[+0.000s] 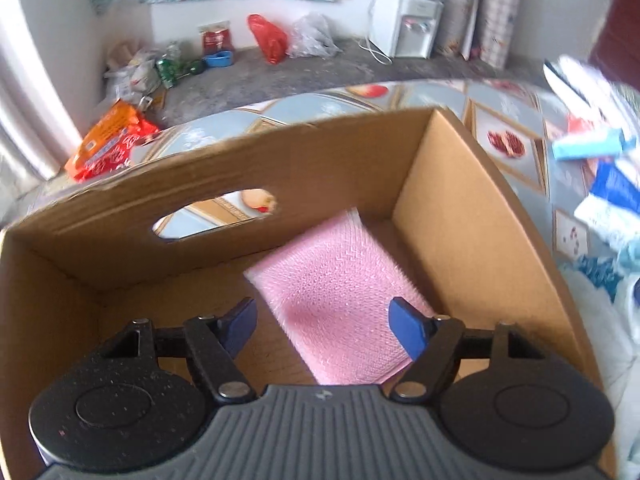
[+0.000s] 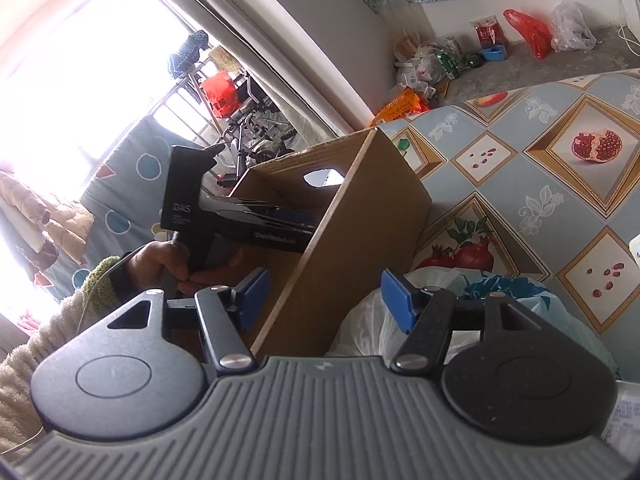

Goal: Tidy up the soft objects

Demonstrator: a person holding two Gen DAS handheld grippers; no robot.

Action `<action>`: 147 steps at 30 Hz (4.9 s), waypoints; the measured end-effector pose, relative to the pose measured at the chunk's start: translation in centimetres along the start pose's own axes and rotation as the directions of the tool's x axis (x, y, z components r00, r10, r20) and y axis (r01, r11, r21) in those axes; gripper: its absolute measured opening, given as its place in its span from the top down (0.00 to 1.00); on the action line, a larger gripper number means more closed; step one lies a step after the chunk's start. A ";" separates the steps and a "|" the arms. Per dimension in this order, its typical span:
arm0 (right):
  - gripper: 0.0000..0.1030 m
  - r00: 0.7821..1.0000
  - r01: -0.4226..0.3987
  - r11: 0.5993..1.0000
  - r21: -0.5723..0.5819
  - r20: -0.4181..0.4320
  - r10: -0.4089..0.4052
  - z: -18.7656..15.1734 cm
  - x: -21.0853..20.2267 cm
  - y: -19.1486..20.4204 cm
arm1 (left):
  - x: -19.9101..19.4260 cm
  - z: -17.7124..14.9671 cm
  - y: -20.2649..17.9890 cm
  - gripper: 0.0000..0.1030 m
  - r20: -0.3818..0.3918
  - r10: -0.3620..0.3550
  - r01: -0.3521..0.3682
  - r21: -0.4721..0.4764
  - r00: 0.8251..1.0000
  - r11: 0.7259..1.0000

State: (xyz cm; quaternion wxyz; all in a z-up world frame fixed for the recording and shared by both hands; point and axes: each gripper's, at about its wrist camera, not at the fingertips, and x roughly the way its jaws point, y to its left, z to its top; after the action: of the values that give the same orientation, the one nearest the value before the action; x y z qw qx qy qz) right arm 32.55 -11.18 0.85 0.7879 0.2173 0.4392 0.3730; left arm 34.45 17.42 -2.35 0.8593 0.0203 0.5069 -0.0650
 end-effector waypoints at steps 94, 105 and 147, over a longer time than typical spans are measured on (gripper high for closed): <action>0.65 0.867 0.478 0.777 -0.410 0.078 -0.492 -2.9 -9.4 -9.1 | 6.3 6.0 -24.2 0.42 -0.046 -0.368 0.326 -0.372 0.929 0.869; 0.33 0.884 0.457 0.848 -0.268 0.028 -0.468 -0.1 -9.4 -11.5 | 5.9 6.1 -22.3 0.44 -0.021 -0.355 0.322 -0.376 0.935 0.869; 0.80 0.630 0.755 0.457 -0.470 0.328 -0.704 -15.9 -13.3 -1.0 | -5.8 -8.9 -27.0 0.35 0.159 -0.498 0.521 -0.334 0.853 0.786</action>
State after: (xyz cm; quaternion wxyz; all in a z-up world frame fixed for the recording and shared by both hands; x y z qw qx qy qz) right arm 14.89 -21.94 -1.03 0.9147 -0.2211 0.3224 0.1021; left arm 20.39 -7.86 -0.77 0.8135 -0.2791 0.4695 -0.1996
